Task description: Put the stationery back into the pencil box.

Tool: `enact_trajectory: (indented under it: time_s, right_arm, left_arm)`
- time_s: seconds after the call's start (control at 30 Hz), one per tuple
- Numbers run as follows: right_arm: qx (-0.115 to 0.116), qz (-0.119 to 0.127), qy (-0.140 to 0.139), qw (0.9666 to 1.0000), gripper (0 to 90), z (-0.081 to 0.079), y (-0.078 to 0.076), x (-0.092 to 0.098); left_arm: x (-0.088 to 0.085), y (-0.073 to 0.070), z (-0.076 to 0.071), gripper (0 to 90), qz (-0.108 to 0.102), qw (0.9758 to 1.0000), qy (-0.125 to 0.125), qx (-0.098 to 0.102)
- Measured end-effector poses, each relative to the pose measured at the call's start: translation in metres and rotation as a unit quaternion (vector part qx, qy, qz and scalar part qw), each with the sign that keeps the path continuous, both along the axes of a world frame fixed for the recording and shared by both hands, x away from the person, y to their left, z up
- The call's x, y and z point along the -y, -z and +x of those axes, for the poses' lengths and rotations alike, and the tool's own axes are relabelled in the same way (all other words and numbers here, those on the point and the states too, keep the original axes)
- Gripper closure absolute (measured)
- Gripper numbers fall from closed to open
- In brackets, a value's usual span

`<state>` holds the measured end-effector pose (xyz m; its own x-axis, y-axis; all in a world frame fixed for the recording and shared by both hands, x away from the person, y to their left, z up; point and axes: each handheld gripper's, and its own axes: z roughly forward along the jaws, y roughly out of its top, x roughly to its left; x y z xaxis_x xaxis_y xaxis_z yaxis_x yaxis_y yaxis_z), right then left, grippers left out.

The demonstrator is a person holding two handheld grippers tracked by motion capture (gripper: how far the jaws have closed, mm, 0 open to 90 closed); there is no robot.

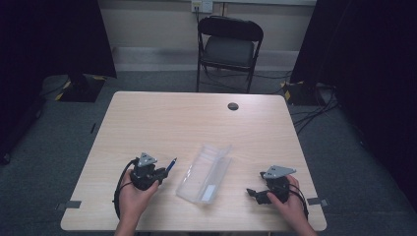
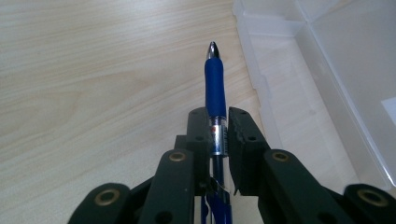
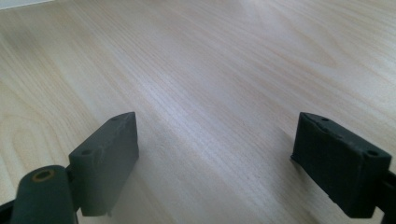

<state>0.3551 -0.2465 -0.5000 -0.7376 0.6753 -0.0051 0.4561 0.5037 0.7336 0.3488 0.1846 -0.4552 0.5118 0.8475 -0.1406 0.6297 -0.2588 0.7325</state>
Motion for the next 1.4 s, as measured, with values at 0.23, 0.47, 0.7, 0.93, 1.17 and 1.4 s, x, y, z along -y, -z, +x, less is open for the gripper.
enact_trajectory:
  time_s: [0.23,0.47,0.7,0.93,1.17,1.4]
  right_arm:
    - [0.0,0.0,0.0,1.0,13.4,0.0,0.0,0.0]
    - [0.0,0.0,0.0,1.0,13.4,0.0,0.0,0.0]
    - [0.0,0.0,0.0,1.0,13.4,0.0,0.0,0.0]
    - [0.0,0.0,0.0,1.0,13.4,0.0,0.0,0.0]
    - [0.0,0.0,0.0,1.0,13.4,0.0,0.0,0.0]
    - [0.0,0.0,0.0,1.0,13.4,0.0,0.0,0.0]
  left_arm:
    - [0.006,-0.006,0.006,79.7,-0.01,0.9999,0.006,0.0]
    - [0.016,-0.009,0.01,79.8,-0.009,0.9999,0.01,0.002]
    - [0.028,-0.008,0.015,79.7,-0.02,0.9997,0.012,0.002]
    - [0.037,-0.01,0.019,79.7,-0.022,0.9996,0.019,0.002]
    - [0.052,-0.014,0.022,79.7,-0.024,0.9993,0.027,0.005]
    - [0.061,-0.016,0.022,79.7,-0.024,0.9992,0.031,0.007]
